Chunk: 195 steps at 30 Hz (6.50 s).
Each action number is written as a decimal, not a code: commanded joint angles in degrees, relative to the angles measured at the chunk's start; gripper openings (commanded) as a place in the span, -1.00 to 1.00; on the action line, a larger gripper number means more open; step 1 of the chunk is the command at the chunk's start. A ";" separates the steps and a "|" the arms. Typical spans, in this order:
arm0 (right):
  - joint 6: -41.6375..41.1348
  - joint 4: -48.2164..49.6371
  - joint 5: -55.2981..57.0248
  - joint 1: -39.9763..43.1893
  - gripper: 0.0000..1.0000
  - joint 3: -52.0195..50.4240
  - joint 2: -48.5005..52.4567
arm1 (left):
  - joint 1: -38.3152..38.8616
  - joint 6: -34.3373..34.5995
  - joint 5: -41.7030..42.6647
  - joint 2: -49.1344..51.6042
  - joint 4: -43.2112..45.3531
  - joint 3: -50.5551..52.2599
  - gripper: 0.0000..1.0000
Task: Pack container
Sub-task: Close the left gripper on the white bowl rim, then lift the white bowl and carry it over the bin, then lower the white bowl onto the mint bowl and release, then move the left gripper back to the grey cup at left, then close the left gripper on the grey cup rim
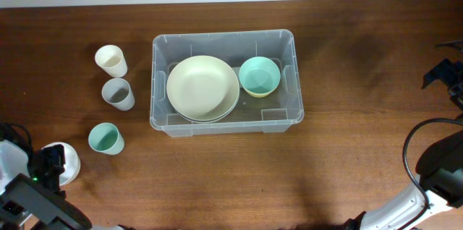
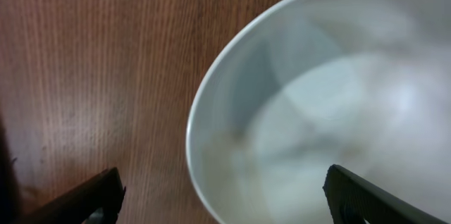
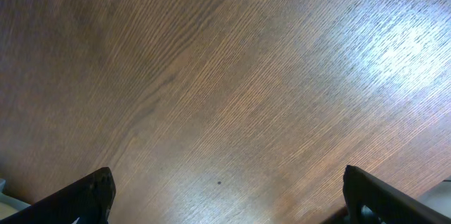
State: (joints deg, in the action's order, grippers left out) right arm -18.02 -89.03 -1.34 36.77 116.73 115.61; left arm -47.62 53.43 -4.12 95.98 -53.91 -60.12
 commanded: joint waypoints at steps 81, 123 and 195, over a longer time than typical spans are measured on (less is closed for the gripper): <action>-0.44 0.09 0.50 0.00 0.98 -0.11 -1.36 | 74.47 -32.76 9.22 21.99 16.48 -37.44 -0.99; -0.44 0.09 0.50 0.00 0.98 -0.11 -1.36 | 74.62 -32.76 11.87 24.83 16.06 -37.44 -0.50; -0.44 0.09 0.50 0.00 0.98 -0.11 -1.36 | 32.76 -51.80 1.84 28.72 -22.01 -48.57 0.99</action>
State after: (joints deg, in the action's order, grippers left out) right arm -18.04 -89.03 -1.34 36.77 116.73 115.61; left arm -14.70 3.84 -2.98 122.43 -76.53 -109.34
